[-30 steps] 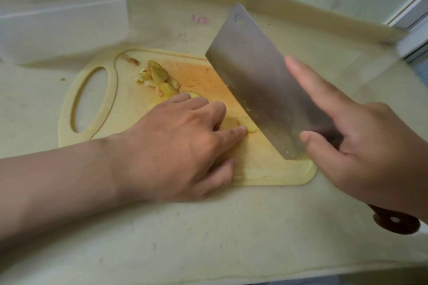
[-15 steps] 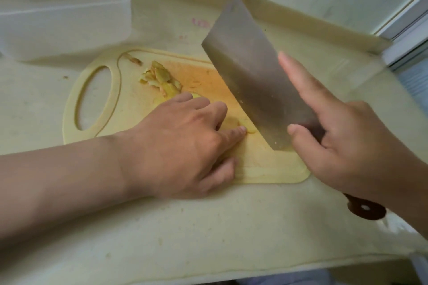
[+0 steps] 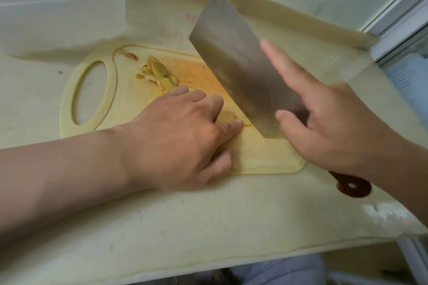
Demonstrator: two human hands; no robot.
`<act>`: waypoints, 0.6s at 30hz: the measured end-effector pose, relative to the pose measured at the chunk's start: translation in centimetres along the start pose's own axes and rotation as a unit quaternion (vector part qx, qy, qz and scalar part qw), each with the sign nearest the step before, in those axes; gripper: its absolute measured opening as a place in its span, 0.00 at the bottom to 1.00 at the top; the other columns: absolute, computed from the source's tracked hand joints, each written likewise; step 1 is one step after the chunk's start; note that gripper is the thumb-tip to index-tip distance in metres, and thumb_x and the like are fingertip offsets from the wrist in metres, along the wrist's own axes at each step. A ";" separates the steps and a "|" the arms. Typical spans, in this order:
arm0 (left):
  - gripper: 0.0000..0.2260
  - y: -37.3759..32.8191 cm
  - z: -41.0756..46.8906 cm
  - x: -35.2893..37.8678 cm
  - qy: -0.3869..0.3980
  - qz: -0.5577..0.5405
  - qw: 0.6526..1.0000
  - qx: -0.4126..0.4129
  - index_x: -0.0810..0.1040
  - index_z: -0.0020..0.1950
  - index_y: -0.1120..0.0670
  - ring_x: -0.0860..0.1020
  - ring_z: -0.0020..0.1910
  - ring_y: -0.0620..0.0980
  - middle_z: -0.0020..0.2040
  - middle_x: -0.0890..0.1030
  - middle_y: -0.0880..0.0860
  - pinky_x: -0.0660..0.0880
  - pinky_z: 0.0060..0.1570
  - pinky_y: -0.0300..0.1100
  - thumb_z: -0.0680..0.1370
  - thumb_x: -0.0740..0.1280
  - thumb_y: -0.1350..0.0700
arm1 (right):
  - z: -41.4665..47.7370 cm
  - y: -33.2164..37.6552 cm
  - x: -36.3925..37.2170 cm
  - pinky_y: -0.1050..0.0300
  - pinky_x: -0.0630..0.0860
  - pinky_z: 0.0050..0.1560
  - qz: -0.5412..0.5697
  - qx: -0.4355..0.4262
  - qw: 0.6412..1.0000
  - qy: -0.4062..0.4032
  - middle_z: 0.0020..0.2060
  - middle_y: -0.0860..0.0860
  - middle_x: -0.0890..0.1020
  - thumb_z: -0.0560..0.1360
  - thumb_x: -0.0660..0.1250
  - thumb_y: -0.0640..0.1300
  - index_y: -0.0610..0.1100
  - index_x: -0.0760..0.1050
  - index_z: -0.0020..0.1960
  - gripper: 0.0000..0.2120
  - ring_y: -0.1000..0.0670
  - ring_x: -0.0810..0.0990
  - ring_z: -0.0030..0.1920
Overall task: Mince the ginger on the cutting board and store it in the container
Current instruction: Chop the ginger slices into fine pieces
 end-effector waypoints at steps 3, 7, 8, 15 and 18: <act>0.26 0.0 0.1 0.1 0.005 0.001 1.000 -0.003 0.80 0.66 0.54 0.74 0.36 0.60 0.39 0.73 0.57 0.75 0.41 0.53 0.78 0.55 0.41 | -1.2 -0.4 -0.2 0.68 0.64 0.25 0.010 0.008 1.000 0.023 0.24 0.47 0.73 0.79 0.62 0.40 0.65 0.50 0.83 0.40 0.51 0.69 0.21; 0.26 0.0 0.1 0.0 0.001 0.006 1.000 0.002 0.80 0.66 0.54 0.74 0.35 0.60 0.39 0.73 0.57 0.74 0.40 0.53 0.78 0.55 0.41 | 1.5 -0.2 -0.2 0.64 0.70 0.28 -0.043 0.001 0.996 0.083 0.25 0.56 0.77 0.78 0.60 0.42 0.67 0.48 0.82 0.41 0.52 0.74 0.24; 0.26 -0.1 0.1 0.0 0.004 0.006 1.000 0.005 0.80 0.66 0.54 0.74 0.35 0.60 0.38 0.73 0.57 0.74 0.40 0.53 0.79 0.55 0.41 | 2.5 0.0 -0.3 0.61 0.74 0.30 -0.055 0.002 0.995 0.088 0.24 0.56 0.77 0.78 0.61 0.42 0.67 0.47 0.83 0.41 0.52 0.76 0.26; 0.26 0.0 0.0 0.1 0.008 0.009 1.000 0.006 0.79 0.67 0.54 0.73 0.34 0.60 0.38 0.72 0.57 0.75 0.39 0.53 0.78 0.55 0.41 | 2.6 0.9 0.6 0.57 0.73 0.35 -0.010 -0.004 1.000 -0.004 0.24 0.50 0.75 0.77 0.62 0.36 0.59 0.50 0.84 0.42 0.49 0.77 0.31; 0.26 0.0 0.0 0.1 0.016 0.014 1.000 0.004 0.80 0.65 0.53 0.73 0.35 0.60 0.38 0.72 0.56 0.73 0.39 0.50 0.78 0.54 0.41 | 0.0 0.2 0.5 0.62 0.70 0.29 0.011 0.021 0.999 -0.028 0.24 0.48 0.74 0.78 0.63 0.36 0.62 0.49 0.84 0.42 0.47 0.74 0.27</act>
Point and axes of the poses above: each hand's wrist, its own z-axis towards the middle knuckle, its own x-axis out of the palm, y = z × x, the point moved 4 cm from there along z, towards the middle knuckle
